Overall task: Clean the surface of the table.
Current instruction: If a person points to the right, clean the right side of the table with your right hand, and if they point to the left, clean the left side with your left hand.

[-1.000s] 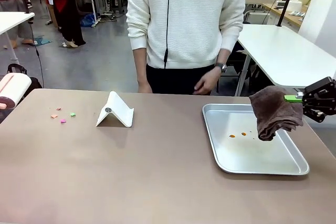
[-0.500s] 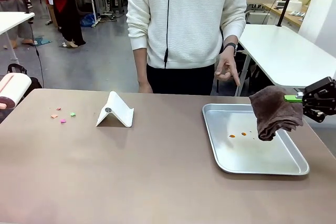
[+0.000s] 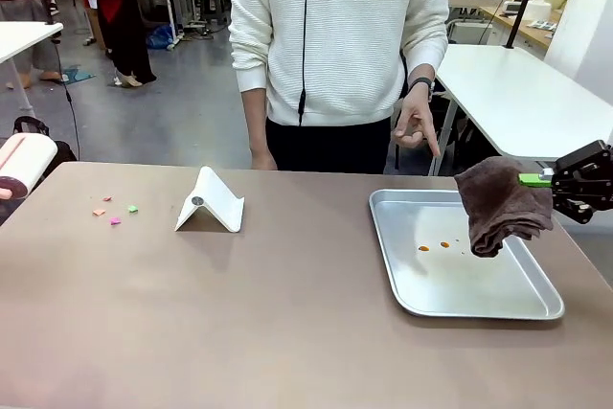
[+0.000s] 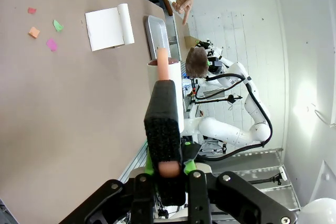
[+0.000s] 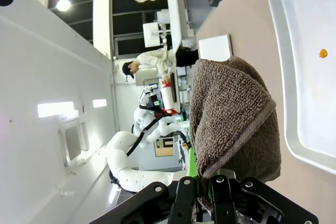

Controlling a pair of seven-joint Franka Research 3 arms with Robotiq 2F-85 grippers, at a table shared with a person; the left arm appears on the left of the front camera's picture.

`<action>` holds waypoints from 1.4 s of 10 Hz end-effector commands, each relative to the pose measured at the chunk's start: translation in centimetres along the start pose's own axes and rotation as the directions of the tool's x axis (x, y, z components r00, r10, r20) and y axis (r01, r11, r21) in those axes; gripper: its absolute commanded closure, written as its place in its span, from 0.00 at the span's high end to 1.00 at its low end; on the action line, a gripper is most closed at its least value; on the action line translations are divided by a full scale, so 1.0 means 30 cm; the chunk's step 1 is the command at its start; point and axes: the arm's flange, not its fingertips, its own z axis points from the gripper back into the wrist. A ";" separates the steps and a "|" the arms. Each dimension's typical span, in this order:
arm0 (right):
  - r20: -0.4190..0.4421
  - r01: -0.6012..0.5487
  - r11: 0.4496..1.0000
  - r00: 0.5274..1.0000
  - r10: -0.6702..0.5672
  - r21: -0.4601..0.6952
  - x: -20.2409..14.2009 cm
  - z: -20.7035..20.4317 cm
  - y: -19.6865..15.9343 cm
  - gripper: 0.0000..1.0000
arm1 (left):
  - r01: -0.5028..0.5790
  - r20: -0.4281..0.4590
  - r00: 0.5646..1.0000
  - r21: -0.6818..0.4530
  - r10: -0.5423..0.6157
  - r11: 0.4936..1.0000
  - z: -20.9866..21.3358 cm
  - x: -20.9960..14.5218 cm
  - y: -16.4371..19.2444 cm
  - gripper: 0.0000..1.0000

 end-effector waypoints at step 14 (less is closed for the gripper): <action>0.137 -0.003 0.734 0.982 0.130 -0.679 0.347 -0.095 -0.103 0.07 | 0.013 -0.003 1.000 -0.003 -0.013 1.000 -0.001 0.001 -0.008 0.22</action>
